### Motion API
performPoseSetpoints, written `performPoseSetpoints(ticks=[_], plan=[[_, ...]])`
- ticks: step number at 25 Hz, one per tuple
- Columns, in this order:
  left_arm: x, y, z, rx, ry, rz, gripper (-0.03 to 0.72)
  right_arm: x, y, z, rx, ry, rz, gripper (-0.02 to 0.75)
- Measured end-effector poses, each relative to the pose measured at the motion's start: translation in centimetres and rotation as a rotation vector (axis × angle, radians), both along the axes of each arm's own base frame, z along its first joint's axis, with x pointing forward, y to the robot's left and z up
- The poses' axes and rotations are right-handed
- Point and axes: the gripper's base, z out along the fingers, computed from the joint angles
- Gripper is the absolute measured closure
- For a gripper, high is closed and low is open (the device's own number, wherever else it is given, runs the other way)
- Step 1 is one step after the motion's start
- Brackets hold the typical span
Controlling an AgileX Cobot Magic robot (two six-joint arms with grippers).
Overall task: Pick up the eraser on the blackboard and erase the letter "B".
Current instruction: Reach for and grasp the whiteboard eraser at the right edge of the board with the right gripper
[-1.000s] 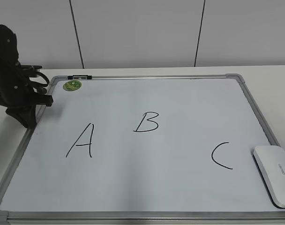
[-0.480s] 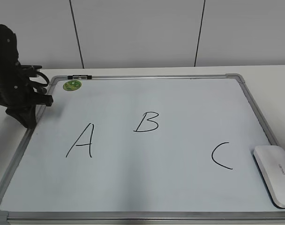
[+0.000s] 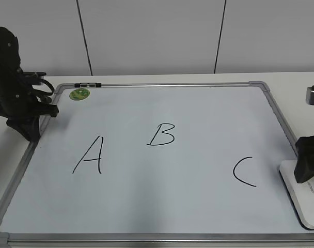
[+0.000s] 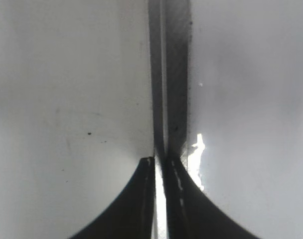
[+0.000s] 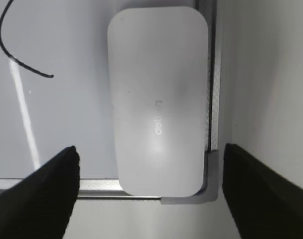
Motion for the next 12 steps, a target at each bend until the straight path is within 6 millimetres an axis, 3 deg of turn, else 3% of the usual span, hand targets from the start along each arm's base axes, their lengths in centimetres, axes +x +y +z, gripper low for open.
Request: performPoseSetpoints(ticks=[12], plan=[[0.0,0.0,0.0,0.000,0.000,0.000,0.657,1.9,-0.3,-3.7,-0.050,0.039,0.023,0.066]])
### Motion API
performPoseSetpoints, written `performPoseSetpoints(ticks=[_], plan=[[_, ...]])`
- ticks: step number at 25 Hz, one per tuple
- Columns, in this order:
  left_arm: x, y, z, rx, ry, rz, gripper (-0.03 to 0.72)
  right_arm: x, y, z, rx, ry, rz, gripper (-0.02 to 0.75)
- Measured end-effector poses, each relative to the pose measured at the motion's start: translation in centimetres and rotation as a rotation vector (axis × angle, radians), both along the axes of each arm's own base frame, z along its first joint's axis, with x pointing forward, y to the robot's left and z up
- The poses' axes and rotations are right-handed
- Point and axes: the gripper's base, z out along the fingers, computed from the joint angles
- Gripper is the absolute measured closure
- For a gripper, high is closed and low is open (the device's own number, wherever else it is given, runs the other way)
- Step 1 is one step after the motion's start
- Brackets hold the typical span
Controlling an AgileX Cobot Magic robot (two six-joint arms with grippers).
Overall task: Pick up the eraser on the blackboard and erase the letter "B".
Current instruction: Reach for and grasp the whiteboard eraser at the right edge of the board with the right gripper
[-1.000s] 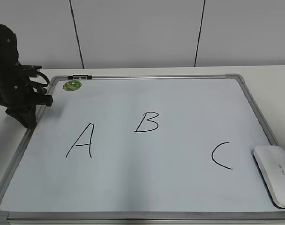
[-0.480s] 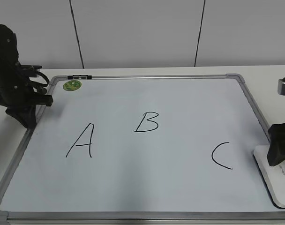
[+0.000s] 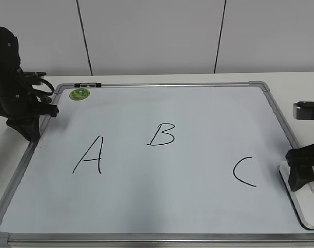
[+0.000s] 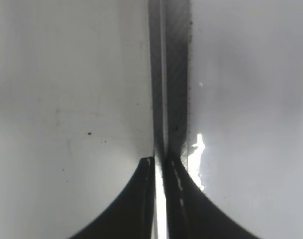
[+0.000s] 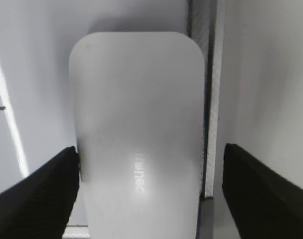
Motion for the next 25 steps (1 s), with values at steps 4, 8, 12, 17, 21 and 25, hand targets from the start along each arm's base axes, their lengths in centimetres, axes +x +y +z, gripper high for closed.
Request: performPoseSetpoints(ticks=[4,8,12,17,21,25], plan=[[0.0,0.0,0.0,0.000,0.000,0.000,0.657,0.3,0.0,-0.7,0.000,0.002,0.004,0.069],[0.0,0.0,0.0,0.000,0.000,0.000,0.657,0.5,0.1,-1.4,0.003,0.022,0.023,0.069],[0.0,0.0,0.0,0.000,0.000,0.000,0.657,0.6,0.1,-1.9,0.004,0.038,0.022,0.076],[0.0,0.0,0.0,0.000,0.000,0.000,0.657,0.6,0.2,-2.1,0.014,0.042,0.021,0.186],[0.0,0.0,0.0,0.000,0.000,0.000,0.657,0.6,0.2,-2.1,0.014,0.042,0.024,0.214],[0.0,0.0,0.0,0.000,-0.001,0.000,0.657,0.6,0.3,-2.1,0.014,0.041,0.026,0.214]])
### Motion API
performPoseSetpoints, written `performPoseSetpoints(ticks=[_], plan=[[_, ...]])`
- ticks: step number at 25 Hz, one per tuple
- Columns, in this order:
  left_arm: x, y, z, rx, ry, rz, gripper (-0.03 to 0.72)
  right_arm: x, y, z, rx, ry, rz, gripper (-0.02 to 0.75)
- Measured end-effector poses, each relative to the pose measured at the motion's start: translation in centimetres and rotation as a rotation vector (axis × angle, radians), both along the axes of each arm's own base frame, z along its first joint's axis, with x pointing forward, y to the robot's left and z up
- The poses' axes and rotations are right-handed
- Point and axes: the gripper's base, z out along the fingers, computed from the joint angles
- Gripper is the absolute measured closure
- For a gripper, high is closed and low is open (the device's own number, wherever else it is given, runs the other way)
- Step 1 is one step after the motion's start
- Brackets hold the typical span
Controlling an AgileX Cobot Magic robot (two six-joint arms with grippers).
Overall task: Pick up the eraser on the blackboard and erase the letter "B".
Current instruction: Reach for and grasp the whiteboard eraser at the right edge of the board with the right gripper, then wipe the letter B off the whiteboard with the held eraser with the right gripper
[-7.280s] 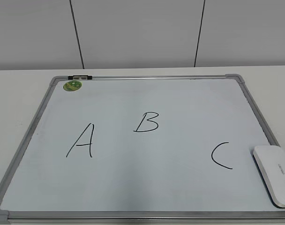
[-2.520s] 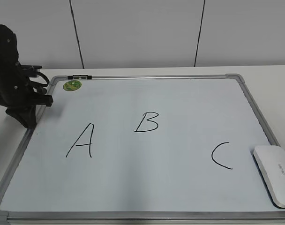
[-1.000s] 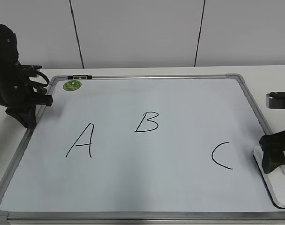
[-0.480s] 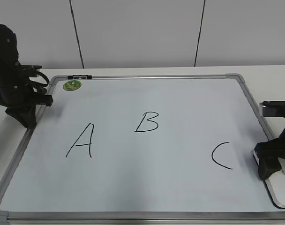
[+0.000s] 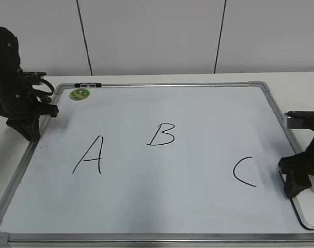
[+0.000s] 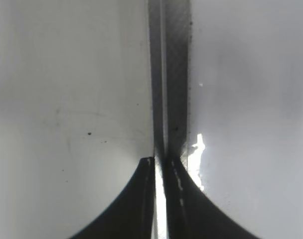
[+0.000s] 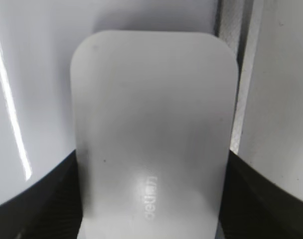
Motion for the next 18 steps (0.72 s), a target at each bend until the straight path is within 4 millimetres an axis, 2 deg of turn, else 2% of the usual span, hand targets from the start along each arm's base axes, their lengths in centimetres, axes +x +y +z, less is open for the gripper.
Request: performPoseSetpoints(ticks=[5,9,13,14,18], plan=[[0.0,0.0,0.0,-0.002,0.000,0.001,0.657,0.2,0.3,0.3,0.034,0.011,-0.016,0.215],[0.0,0.0,0.0,-0.003,0.000,0.002,0.657,1.7,1.5,2.1,0.113,0.008,0.007,0.215],[0.0,0.0,0.0,-0.003,0.002,0.002,0.657,4.2,3.7,4.3,0.132,-0.012,0.092,0.215],[0.0,0.0,0.0,-0.003,0.002,0.002,0.657,5.3,4.9,5.1,0.135,-0.028,0.131,0.215],[0.0,0.0,0.0,-0.003,0.002,0.002,0.657,8.4,8.7,5.7,0.103,-0.032,0.223,0.215]])
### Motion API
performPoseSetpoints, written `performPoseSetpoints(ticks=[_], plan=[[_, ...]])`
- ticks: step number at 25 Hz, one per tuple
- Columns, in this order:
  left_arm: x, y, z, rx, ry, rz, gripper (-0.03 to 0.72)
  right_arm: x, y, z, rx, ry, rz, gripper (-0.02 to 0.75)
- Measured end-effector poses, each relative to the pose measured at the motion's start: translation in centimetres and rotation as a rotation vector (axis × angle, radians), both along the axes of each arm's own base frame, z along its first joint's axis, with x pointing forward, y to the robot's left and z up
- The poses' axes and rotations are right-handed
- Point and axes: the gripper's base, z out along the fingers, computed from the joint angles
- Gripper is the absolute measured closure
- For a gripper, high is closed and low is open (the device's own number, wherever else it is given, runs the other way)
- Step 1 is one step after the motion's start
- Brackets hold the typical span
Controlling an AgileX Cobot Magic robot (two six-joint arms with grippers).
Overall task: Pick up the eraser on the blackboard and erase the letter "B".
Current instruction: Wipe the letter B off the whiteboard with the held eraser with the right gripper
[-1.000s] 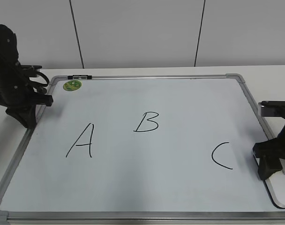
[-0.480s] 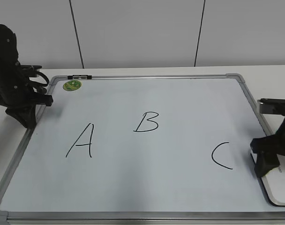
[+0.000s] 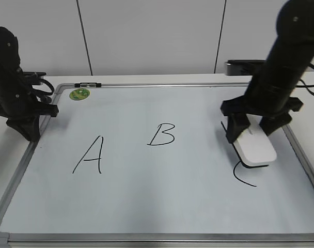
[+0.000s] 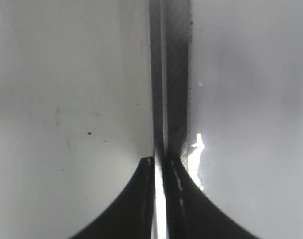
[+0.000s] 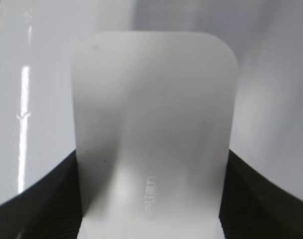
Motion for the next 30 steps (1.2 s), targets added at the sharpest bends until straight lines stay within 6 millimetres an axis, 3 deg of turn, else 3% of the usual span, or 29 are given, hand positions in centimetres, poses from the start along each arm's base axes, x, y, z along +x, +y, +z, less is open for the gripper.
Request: performPoseSetpoints(ticks=[8,14,20,30], plan=[[0.0,0.0,0.1,-0.002,-0.001,0.001,0.657,6.1,5.4,-2.1,-0.036,-0.009,0.070,0.216],[0.0,0.0,0.1,-0.002,-0.001,0.001,0.657,9.0,8.6,-3.4,-0.054,-0.093,0.101,0.216],[0.0,0.0,0.1,-0.003,0.000,0.002,0.657,9.6,10.1,-4.3,-0.070,-0.103,0.114,0.216],[0.0,-0.2,0.1,-0.022,0.001,0.012,0.657,9.8,10.2,-4.9,-0.073,-0.096,0.111,0.216]])
